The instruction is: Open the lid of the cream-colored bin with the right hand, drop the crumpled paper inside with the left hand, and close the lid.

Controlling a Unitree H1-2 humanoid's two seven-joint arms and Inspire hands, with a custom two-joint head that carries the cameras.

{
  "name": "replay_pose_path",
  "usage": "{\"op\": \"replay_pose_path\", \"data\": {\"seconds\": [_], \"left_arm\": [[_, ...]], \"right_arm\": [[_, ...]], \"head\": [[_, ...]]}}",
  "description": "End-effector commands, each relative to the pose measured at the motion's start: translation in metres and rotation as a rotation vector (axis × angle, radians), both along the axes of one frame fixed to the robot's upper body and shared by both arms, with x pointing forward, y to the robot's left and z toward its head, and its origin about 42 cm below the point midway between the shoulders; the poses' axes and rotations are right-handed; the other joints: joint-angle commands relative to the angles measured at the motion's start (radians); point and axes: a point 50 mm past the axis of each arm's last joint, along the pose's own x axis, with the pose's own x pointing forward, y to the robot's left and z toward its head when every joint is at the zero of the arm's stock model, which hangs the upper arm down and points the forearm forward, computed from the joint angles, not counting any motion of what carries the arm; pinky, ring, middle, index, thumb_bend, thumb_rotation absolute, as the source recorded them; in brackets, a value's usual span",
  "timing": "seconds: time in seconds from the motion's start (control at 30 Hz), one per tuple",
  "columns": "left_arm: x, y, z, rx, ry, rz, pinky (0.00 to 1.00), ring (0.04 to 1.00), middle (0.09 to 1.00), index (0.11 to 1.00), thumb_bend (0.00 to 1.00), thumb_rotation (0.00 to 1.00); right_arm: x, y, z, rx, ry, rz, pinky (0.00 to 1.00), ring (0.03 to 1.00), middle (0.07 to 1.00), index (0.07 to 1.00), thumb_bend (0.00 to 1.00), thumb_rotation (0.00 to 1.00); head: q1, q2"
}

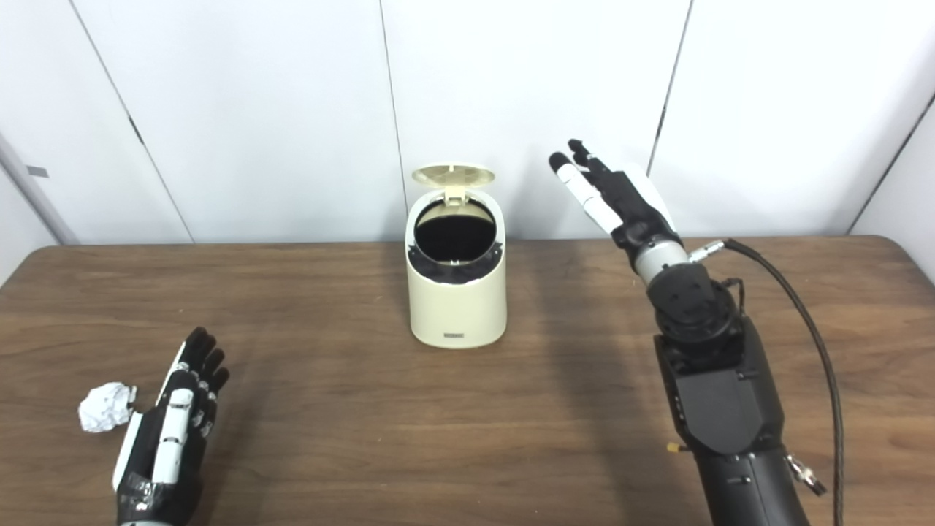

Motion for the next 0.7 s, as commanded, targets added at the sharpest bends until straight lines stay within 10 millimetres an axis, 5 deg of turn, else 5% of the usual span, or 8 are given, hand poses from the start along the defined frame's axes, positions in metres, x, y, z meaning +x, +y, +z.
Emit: {"op": "replay_pose_path", "data": {"seconds": [0.0, 0.3, 0.67], "left_arm": [[-0.008, -0.006, -0.017, -0.039, 0.061, -0.015, 1.0, 1.0, 1.0, 1.0, 0.32, 0.82], [-0.005, -0.003, -0.016, -0.042, 0.055, -0.022, 1.0, 1.0, 1.0, 1.0, 0.31, 0.82], [-0.002, -0.001, -0.013, -0.037, 0.047, -0.023, 1.0, 1.0, 1.0, 1.0, 0.31, 0.83]], "right_arm": [[-0.003, -0.001, 0.022, 0.052, -0.076, 0.017, 0.98, 0.979, 0.979, 0.961, 0.46, 1.0], [-0.022, -0.014, 0.0, 0.076, -0.078, 0.015, 1.0, 0.978, 0.992, 0.954, 0.55, 1.0], [-0.044, -0.021, -0.02, 0.121, -0.059, -0.055, 0.98, 0.958, 0.967, 0.945, 0.5, 1.0]], "head": [[-0.002, 0.0], [-0.013, 0.004], [-0.021, 0.011]]}}
